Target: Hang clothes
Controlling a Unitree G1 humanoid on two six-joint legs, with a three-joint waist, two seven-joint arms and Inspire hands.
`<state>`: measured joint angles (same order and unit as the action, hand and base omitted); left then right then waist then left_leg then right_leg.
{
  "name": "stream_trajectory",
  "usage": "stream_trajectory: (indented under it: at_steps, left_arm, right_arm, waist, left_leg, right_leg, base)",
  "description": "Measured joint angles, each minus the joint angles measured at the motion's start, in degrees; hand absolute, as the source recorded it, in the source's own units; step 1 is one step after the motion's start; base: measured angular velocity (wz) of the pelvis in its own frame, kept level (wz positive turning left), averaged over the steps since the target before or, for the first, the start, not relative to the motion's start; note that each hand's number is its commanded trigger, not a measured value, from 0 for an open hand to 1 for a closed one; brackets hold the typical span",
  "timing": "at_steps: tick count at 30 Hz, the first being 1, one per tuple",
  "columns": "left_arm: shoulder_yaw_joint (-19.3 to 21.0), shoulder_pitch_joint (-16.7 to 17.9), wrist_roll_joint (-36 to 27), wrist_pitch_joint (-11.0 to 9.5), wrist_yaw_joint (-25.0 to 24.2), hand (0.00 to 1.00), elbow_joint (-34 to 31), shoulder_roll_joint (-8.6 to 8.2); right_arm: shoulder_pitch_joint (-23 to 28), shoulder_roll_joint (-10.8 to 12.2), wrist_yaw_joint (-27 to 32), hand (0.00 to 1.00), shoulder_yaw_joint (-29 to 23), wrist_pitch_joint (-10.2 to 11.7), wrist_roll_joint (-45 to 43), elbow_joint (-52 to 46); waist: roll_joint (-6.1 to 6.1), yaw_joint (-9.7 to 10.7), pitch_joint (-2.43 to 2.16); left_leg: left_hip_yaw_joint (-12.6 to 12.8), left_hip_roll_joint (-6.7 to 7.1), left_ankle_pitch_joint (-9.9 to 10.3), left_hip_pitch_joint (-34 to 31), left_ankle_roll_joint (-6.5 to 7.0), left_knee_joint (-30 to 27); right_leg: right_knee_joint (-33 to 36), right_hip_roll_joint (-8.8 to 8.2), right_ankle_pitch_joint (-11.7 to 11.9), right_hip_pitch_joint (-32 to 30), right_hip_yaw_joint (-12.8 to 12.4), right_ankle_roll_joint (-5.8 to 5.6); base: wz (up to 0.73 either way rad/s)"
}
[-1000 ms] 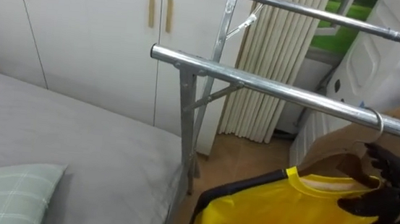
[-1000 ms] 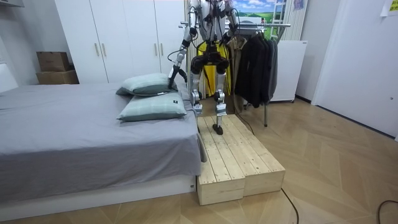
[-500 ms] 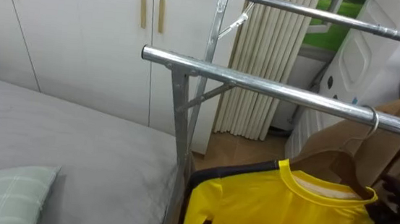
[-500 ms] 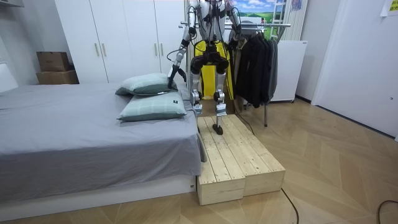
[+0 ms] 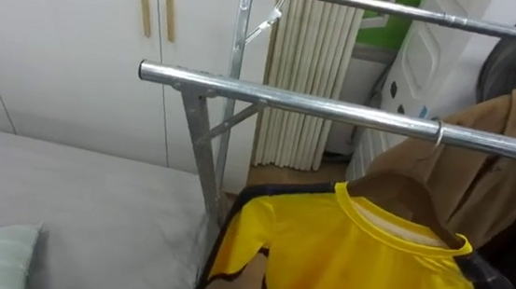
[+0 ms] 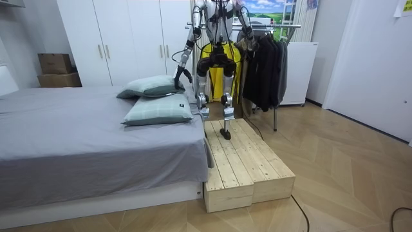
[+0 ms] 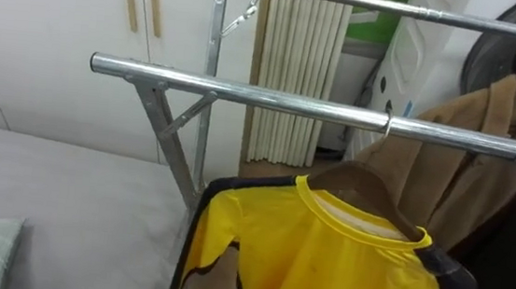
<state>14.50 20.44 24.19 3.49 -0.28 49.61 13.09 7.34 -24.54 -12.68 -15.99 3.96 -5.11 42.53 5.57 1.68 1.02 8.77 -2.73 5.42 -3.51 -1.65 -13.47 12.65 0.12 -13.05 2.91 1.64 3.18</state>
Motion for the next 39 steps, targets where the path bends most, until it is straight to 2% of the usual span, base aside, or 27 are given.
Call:
stream_trajectory:
  at_steps: [4, 8, 11, 14, 17, 19, 26, 32, 39]
  left_arm:
    - [0.00, 0.00, -0.29, -1.45, 0.78, 0.00, 0.43, -0.74]
    - [-0.17, -0.83, -3.90, -3.04, 1.46, 0.00, 3.75, -0.97]
    - [-1.35, -1.13, -5.66, -3.72, 1.68, 0.00, 5.87, -1.05]
    - [-2.48, -1.93, -8.35, -4.37, 2.08, 0.00, 9.18, -1.17]
    - [-2.43, -3.14, -8.92, -5.44, 2.40, 0.00, 12.34, -1.70]
    - [-2.45, -3.94, -8.97, -5.50, 2.51, 0.00, 13.54, -2.31]
    - [-2.54, -4.85, -9.11, -6.00, 3.80, 0.00, 15.75, -3.24]
    - [-3.02, -5.35, -9.14, -6.17, 5.05, 0.00, 16.61, -4.45]
    - [-3.73, -6.99, -14.57, -6.27, 4.42, 0.00, 18.67, -4.87]
  right_arm:
    - [3.42, 1.91, 0.26, 0.00, -0.04, 0.27, 0.32, -0.01]
    - [6.18, 6.28, 0.81, 0.00, 0.02, 0.71, 0.86, 0.77]
    - [7.39, 9.19, 1.04, 0.00, 0.30, 2.30, 3.36, 2.96]
    - [7.88, 11.73, 2.18, 0.00, 1.20, 2.92, 7.88, 5.45]
    - [8.07, 13.95, 2.16, 0.00, 1.24, 3.68, 13.50, 9.26]
    - [7.91, 15.38, 1.76, 0.00, 1.48, 3.76, 17.75, 12.41]
    - [5.89, 17.21, 0.94, 0.00, 2.49, 4.13, 20.69, 22.86]
    - [5.18, 17.89, 2.53, 0.00, 3.66, 4.18, 20.55, 24.89]
    - [1.75, 18.04, 3.04, 0.00, 7.09, 4.18, 20.22, 25.86]
  waist:
    - [-0.25, 0.10, -0.04]
    - [-0.58, 0.25, -0.17]
    - [-1.59, 0.12, -0.13]
    - [-2.72, 0.49, -0.60]
    - [-3.44, 0.80, -0.50]
    - [-3.57, 0.86, -0.28]
    - [-3.96, 1.00, -0.58]
    - [-4.44, 1.02, -0.47]
    - [-5.25, 0.84, -0.48]
  left_leg:
    - [0.85, -0.05, 0.58, 0.33, 0.00, 0.15]
    - [1.22, -0.10, 1.08, 0.39, -0.05, -0.02]
    - [2.35, -0.45, 1.59, 0.98, -0.19, 0.04]
    - [2.93, -0.56, 1.69, 1.27, -0.22, 0.04]
    - [3.07, -0.58, 1.69, 1.34, -0.22, 0.08]
    - [3.12, -0.57, 1.72, 1.31, -0.19, 0.08]
    - [2.80, -0.54, 1.72, 1.32, -0.19, 0.06]
    - [2.99, -0.49, 1.75, 1.28, -0.16, -0.04]
    - [2.74, -0.34, 1.79, 1.18, -0.09, 0.02]
  right_leg:
    - [-0.02, 0.01, -0.19, -0.07, -0.97, -0.28]
    - [-0.05, 0.00, -0.07, -0.04, -1.13, -0.16]
    - [-0.07, 0.11, -0.06, 0.02, -1.94, -0.18]
    - [-0.02, 0.11, -0.06, 0.07, -2.43, -0.18]
    - [-0.02, 0.17, -0.09, -0.01, -2.77, -0.20]
    - [-0.10, 0.14, -0.16, -0.03, -2.83, -0.31]
    - [-0.03, 0.16, -0.12, 0.00, -2.79, -0.27]
    - [-0.06, 0.15, -0.13, -0.04, -2.90, -0.27]
    - [-0.53, -0.02, -0.12, 0.06, -2.37, -0.37]
  base:
    - [-0.12]
    - [-0.05]
    - [-0.17]
    - [-0.14]
    - [-0.03]
    - [0.00]
    - [0.00]
    - [0.00]
    - [0.01]
